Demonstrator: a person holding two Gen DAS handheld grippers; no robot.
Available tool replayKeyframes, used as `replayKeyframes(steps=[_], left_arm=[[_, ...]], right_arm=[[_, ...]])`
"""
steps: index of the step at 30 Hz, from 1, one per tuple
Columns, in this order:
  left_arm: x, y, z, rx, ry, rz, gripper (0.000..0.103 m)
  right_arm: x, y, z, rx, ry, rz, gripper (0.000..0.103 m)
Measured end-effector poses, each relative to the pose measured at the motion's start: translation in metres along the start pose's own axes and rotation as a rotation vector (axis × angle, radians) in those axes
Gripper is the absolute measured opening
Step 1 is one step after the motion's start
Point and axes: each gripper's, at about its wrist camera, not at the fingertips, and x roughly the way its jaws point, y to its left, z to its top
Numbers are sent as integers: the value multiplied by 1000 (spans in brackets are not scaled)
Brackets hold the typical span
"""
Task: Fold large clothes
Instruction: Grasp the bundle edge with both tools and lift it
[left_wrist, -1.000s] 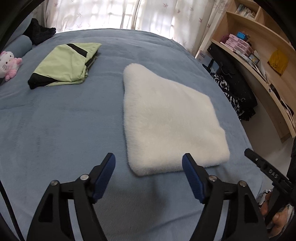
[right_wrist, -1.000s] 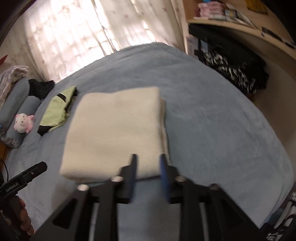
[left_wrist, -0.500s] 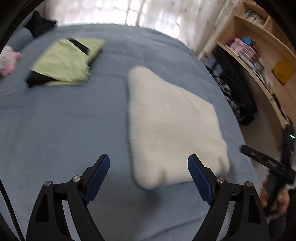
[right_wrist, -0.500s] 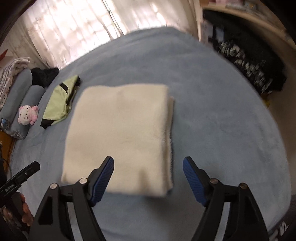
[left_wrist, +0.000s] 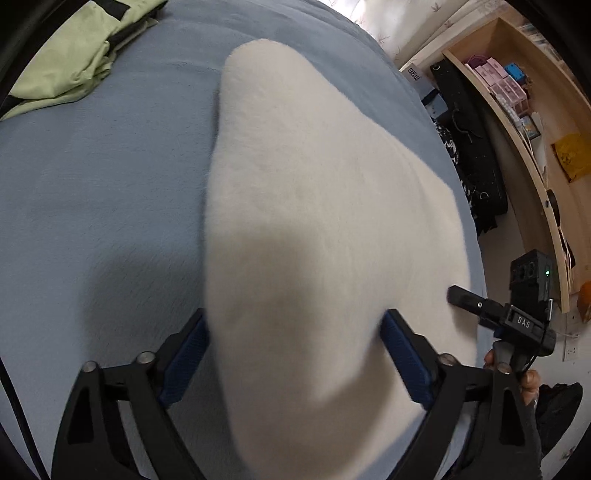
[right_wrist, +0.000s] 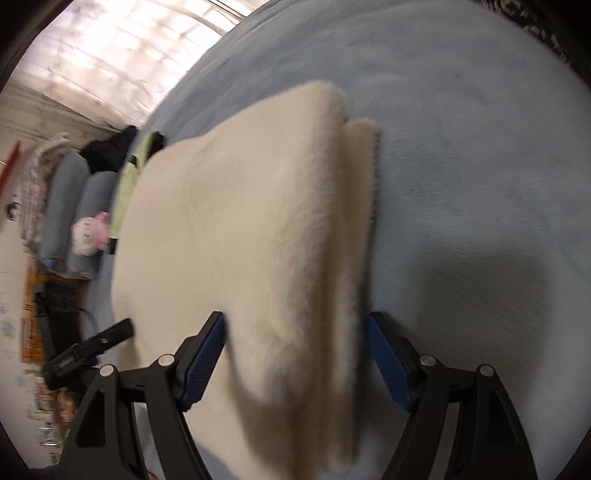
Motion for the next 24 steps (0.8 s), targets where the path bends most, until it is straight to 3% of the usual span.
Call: replayKeyframes(steps=[4, 7, 14, 19, 24], left_arm=[[19, -2, 8, 11, 23, -24, 103], [28, 0, 14, 12, 59, -49, 103], [37, 1, 19, 30, 103, -58, 103], [40, -15, 22, 40, 64, -36, 101], [26, -27, 18, 83, 0, -9, 86]], right_arm=[[18, -9, 6, 28, 13, 100, 83], [32, -9, 12, 18, 19, 148, 88], [39, 6, 18, -57, 5, 113, 89], [31, 14, 17, -92, -22, 115, 71], [18, 29, 15, -158, -46, 95, 53]])
